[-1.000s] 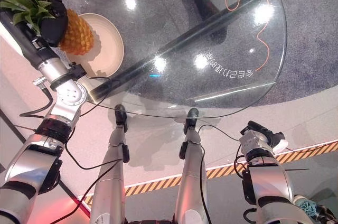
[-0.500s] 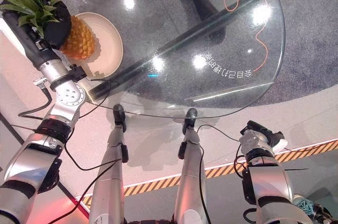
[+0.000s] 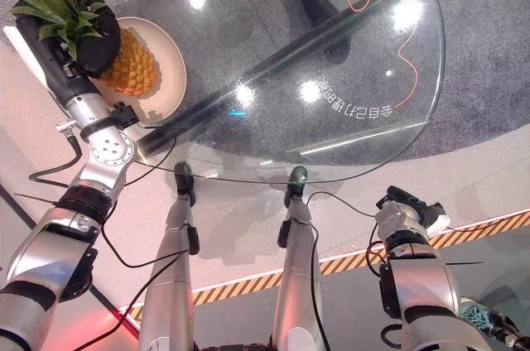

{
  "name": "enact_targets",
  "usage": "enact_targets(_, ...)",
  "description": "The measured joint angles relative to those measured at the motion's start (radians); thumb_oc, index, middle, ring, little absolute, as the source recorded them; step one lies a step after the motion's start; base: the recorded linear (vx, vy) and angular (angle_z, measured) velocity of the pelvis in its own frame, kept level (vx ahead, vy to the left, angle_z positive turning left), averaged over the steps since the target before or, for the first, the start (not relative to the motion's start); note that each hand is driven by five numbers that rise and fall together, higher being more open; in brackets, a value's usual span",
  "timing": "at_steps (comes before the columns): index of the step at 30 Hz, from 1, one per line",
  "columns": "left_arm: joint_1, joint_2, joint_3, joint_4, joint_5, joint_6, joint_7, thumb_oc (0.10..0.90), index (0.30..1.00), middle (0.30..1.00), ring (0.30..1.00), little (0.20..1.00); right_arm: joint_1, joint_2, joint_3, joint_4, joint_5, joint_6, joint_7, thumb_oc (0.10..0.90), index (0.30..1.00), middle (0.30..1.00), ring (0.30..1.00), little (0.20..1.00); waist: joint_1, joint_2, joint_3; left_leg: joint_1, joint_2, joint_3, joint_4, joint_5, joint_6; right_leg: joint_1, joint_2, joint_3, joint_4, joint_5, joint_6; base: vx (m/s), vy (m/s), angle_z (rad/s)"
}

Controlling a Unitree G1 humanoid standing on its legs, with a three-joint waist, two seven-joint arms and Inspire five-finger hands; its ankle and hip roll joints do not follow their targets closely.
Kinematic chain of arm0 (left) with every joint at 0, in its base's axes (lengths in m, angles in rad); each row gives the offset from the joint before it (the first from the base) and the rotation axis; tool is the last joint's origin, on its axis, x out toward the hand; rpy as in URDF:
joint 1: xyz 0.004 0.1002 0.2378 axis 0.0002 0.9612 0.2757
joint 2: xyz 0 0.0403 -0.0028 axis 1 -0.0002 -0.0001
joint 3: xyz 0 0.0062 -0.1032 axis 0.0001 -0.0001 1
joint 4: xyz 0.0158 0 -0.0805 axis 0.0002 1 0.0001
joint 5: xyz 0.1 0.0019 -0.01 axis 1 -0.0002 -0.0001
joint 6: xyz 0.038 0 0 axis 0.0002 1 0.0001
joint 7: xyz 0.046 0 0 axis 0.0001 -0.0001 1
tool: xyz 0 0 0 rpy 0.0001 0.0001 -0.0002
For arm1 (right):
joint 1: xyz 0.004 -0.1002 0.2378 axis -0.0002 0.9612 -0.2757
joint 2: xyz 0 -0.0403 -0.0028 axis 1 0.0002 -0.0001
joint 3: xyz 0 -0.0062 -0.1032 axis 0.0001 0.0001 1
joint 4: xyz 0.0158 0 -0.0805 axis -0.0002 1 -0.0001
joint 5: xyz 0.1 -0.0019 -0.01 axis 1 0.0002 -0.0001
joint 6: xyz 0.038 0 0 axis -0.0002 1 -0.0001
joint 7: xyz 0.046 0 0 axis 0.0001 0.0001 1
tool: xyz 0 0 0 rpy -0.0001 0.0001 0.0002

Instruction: Pick up the fruit to the plate

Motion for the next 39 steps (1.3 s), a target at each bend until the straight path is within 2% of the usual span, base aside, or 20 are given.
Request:
enact_targets(1, 0.000, 0.000, 0.000, 0.000, 0.000, 0.000, -0.001, 0.394, 0.552, 0.552, 0.552, 0.494, 0.000, 0.000, 0.001, 0.000, 0.000, 0.000, 0.000, 0.800, 0.900, 0.900, 0.900, 0.900, 0.000, 0.000, 0.000, 0.000, 0.000, 0.000, 0.000, 0.000, 0.000, 0.000, 0.000, 0.000, 0.000, 0.000, 0.000, 0.00, 0.000, 0.00)
enact_targets(3, 0.000, 0.000, 0.000, 0.000, -0.001, 0.000, -0.005, 0.429, 0.582, 0.582, 0.582, 0.529, 0.000, 0.000, 0.001, 0.000, 0.000, -0.001, 0.000, 0.800, 0.900, 0.900, 0.900, 0.900, 0.001, 0.000, 0.000, 0.000, 0.000, 0.000, 0.001, 0.000, 0.000, 0.000, 0.000, 0.000, 0.000, 0.000, 0.000, 0.00, 0.000, 0.00)
enact_targets(11, 0.000, 0.001, 0.000, 0.000, -0.006, 0.000, -0.009, 0.506, 0.648, 0.648, 0.648, 0.606, -0.001, 0.000, 0.001, 0.000, 0.000, -0.009, 0.000, 0.800, 0.900, 0.900, 0.900, 0.900, 0.001, 0.000, 0.000, 0.000, 0.000, 0.000, 0.001, 0.000, 0.000, 0.000, 0.000, 0.000, 0.000, 0.000, 0.000, 0.00, 0.000, 0.00)
enact_targets(19, 0.000, 0.001, 0.000, 0.000, -0.003, -0.003, -0.006, 0.517, 0.658, 0.658, 0.658, 0.617, -0.013, 0.000, 0.001, 0.000, 0.000, -0.011, 0.000, 0.800, 0.900, 0.900, 0.900, 0.900, 0.004, 0.000, 0.000, -0.005, 0.000, 0.000, 0.001, 0.000, 0.000, -0.005, 0.000, 0.000, 0.000, 0.000, 0.000, 0.00, 0.000, 0.00)
enact_targets(22, 0.000, 0.001, 0.000, 0.000, -0.001, -0.003, -0.004, 0.556, 0.691, 0.691, 0.691, 0.656, -0.015, 0.000, 0.001, 0.000, 0.000, -0.012, 0.000, 0.800, 0.900, 0.900, 0.900, 0.900, 0.007, 0.000, 0.000, -0.006, 0.000, 0.000, 0.000, 0.000, 0.000, -0.005, 0.000, 0.000, 0.000, 0.000, 0.000, 0.00, 0.000, 0.00)
enact_targets(29, 0.000, 0.000, 0.000, 0.000, 0.000, -0.009, 0.007, 0.575, 0.707, 0.707, 0.707, 0.675, -0.015, 0.000, 0.001, 0.000, 0.000, -0.019, 0.000, 0.800, 0.900, 0.900, 0.900, 0.900, 0.019, 0.000, 0.000, -0.009, 0.000, 0.000, 0.000, 0.000, 0.000, -0.008, 0.000, 0.000, 0.000, 0.000, 0.000, 0.00, 0.000, 0.00)
enact_targets(32, 0.000, 0.000, 0.000, 0.000, 0.000, -0.018, 0.007, 0.608, 0.735, 0.735, 0.735, 0.708, -0.015, 0.000, 0.001, 0.000, 0.000, -0.019, 0.000, 0.800, 0.900, 0.900, 0.900, 0.900, 0.024, 0.000, 0.000, -0.010, 0.000, -0.001, 0.000, 0.000, 0.000, -0.009, 0.000, -0.001, 0.000, 0.000, 0.000, 0.00, 0.000, 0.00)
enact_targets(37, 0.001, 0.000, 0.000, -0.007, 0.000, -0.028, 0.007, 0.709, 0.822, 0.822, 0.822, 0.809, -0.015, 0.000, 0.001, 0.000, 0.000, -0.021, 0.000, 0.800, 0.900, 0.900, 0.900, 0.900, 0.024, 0.000, 0.000, -0.015, 0.000, -0.003, 0.000, 0.000, 0.000, -0.011, 0.000, -0.003, 0.000, 0.000, 0.000, 0.00, 0.000, 0.00)
enact_targets(38, 0.002, 0.000, 0.000, -0.008, 0.000, -0.043, 0.007, 0.800, 0.900, 0.900, 0.900, 0.900, -0.015, 0.000, 0.001, 0.000, 0.000, -0.021, 0.000, 0.800, 0.900, 0.900, 0.900, 0.900, 0.024, 0.000, 0.000, -0.018, 0.000, -0.003, 0.000, 0.000, 0.000, -0.015, 0.000, -0.003, 0.000, 0.000, 0.000, 0.00, 0.000, 0.00)
enact_targets(39, 0.002, 0.000, 0.000, -0.010, 0.000, -0.047, 0.006, 0.800, 0.900, 0.900, 0.900, 0.900, -0.015, 0.000, 0.001, 0.000, 0.000, -0.021, 0.000, 0.800, 0.900, 0.900, 0.900, 0.900, 0.024, 0.000, 0.000, -0.019, 0.000, -0.004, 0.001, 0.000, 0.000, -0.015, 0.000, -0.004, 0.000, 0.000, 0.000, 0.00, 0.000, 0.00)
